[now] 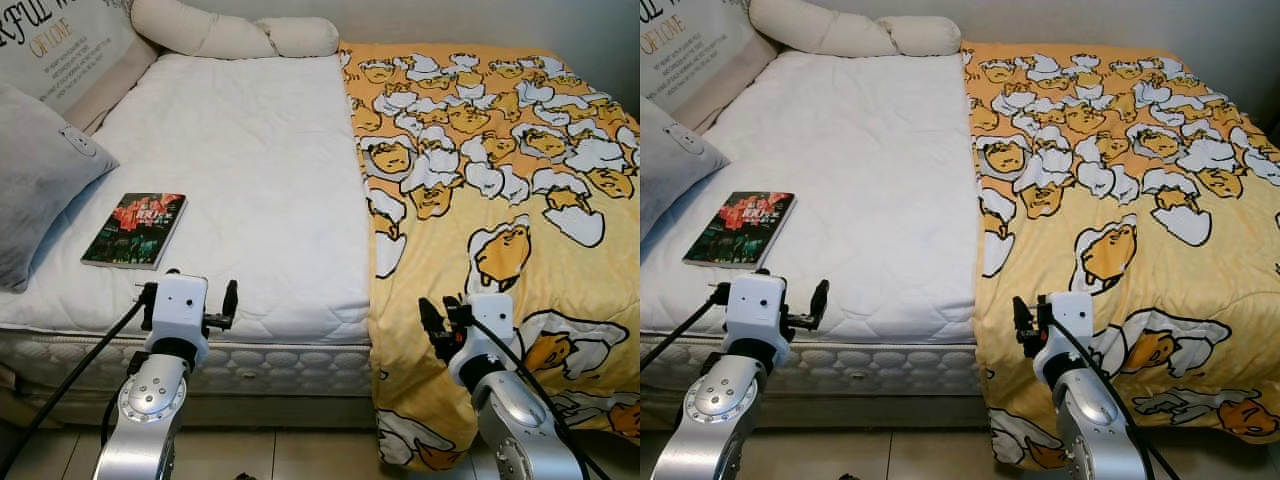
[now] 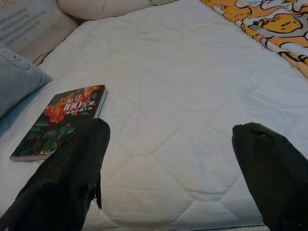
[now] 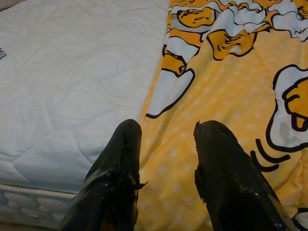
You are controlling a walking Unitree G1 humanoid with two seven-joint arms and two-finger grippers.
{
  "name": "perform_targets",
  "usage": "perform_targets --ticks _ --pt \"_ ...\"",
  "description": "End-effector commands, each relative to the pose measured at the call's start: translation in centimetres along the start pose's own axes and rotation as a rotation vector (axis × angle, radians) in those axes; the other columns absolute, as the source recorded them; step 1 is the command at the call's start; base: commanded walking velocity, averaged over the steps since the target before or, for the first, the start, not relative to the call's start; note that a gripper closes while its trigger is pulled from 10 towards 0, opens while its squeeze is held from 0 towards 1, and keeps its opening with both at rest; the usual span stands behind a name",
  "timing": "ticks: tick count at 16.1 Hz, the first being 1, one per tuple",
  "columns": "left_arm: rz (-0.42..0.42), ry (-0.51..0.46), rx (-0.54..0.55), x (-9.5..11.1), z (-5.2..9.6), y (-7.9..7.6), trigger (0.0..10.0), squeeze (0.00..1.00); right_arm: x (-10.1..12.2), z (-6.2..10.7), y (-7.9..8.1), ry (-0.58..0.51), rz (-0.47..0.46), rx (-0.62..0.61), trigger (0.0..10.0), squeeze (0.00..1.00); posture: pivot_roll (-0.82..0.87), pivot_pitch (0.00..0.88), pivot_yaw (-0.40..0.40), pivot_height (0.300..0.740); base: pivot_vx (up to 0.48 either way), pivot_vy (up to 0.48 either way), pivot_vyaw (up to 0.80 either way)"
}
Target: Clean up the room
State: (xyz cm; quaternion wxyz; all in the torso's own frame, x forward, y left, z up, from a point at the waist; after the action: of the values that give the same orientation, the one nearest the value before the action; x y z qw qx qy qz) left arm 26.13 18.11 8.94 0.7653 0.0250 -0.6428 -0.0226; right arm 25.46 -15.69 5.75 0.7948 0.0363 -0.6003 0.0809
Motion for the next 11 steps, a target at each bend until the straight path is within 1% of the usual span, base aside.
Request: perform_targets --ticks 1,6,7,8,9,11 --pt "-0.004 0.003 0.006 0.1 -0.1 0.1 10.0 0.24 0.0 -0.1 -0.2 0.006 -0.004 -0.005 10.0 0.0 -0.03 0.0 0.008 0.74 0.0 0.0 0.0" --pt "-0.004 0.003 0.006 0.1 -0.1 0.1 10.0 0.24 0.0 -0.1 -0.2 0.006 -0.004 -0.005 10.0 0.0 -0.03 0.0 0.008 0.74 0.0 0.0 0.0" --pt "-0.007 0.002 0.011 0.1 -0.2 0.1 10.0 0.22 -0.1 -0.2 -0.3 0.008 -0.004 -0.01 10.0 0.0 -0.03 0.0 0.009 0.74 0.0 0.0 0.0" --pt "0.012 -0.008 0.022 0.5 -0.3 0.6 10.0 0.22 0.1 -0.8 0.1 -0.014 -0.007 0.003 10.0 0.0 0.0 0.0 -0.009 0.74 0.0 0.0 0.0" --pt "0.02 -0.013 0.025 0.7 -0.4 0.9 10.0 0.22 0.3 -1.2 0.2 -0.024 -0.007 0.011 10.0 0.0 -0.01 0.0 -0.008 0.74 0.0 0.0 0.0" --pt "0.023 -0.013 0.027 0.7 -0.4 1.0 10.0 0.22 0.4 -1.3 0.4 -0.028 -0.007 0.017 10.0 0.0 -0.01 0.0 -0.01 0.74 0.0 0.0 0.0"
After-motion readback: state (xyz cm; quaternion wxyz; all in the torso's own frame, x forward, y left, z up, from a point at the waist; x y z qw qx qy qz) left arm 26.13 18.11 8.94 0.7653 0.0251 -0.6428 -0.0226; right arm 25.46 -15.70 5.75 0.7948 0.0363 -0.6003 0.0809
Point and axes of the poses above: a point about 5 cm out from each wrist's last joint towards the gripper, its own z axis pointing back from the gripper into the wrist, its own x axis along the axis of the wrist's last joint, y = z × x, the point moved 3 cm from there along -z, pointing out of the wrist towards the gripper, and after that the axes turned 9 degrees about z, right-handed, at the moved point
